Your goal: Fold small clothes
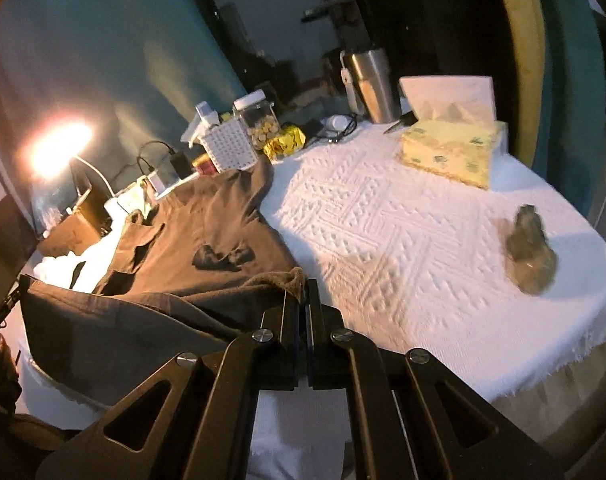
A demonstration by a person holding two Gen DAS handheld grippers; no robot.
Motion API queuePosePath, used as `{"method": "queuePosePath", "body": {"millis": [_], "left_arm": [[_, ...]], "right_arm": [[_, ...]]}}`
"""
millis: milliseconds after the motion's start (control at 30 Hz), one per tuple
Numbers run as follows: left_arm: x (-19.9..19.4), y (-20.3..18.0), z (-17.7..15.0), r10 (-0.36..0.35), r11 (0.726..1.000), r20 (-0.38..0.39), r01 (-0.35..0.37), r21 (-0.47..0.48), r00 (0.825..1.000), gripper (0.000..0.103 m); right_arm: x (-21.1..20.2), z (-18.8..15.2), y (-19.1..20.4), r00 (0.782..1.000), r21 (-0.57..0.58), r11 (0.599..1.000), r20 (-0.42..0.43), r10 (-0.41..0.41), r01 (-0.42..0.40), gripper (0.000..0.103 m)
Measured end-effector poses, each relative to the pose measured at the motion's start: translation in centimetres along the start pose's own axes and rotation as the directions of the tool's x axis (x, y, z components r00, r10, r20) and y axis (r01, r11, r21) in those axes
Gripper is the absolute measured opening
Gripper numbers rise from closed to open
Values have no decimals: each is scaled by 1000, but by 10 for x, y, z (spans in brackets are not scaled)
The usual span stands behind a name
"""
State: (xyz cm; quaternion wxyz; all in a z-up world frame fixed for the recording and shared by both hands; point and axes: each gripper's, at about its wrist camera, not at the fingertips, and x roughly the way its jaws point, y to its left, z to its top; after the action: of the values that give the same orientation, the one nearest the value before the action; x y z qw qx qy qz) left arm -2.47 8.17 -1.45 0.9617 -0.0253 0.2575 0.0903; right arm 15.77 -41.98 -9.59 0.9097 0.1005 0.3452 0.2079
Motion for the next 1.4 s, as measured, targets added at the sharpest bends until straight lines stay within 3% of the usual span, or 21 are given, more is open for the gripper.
{"method": "queuePosePath", "body": {"millis": [333, 400, 467, 533, 733, 900, 1167, 1400], "left_arm": [[42, 11, -7, -7, 998, -94, 1, -64, 996, 2], [48, 12, -8, -1, 998, -111, -7, -70, 994, 2], [53, 13, -8, 5, 997, -127, -14, -75, 992, 2], [57, 13, -8, 12, 997, -142, -23, -77, 990, 2], [57, 16, -4, 24, 995, -134, -37, -95, 991, 2], [60, 16, -3, 23, 994, -146, -38, -98, 989, 2], [65, 20, -6, 8, 992, -163, -29, -124, 987, 2], [69, 20, -10, -3, 991, -179, -21, -131, 984, 2]], "right_arm": [[74, 21, -9, 986, 5, 997, -152, -69, 71, 4], [79, 25, -10, 983, -2, 997, -170, -75, 75, 11], [75, 32, -10, 981, -33, 991, -143, -133, 130, 44], [71, 33, -11, 982, -35, 991, -128, -136, 133, 53], [47, 30, -12, 982, -113, 980, -80, -171, 162, 53], [51, 24, -8, 979, -195, 970, -114, -171, 146, 53], [94, 43, 10, 984, -221, 973, -151, -96, 61, 53], [139, 51, 10, 974, -180, 983, -218, -57, 18, 53]]}}
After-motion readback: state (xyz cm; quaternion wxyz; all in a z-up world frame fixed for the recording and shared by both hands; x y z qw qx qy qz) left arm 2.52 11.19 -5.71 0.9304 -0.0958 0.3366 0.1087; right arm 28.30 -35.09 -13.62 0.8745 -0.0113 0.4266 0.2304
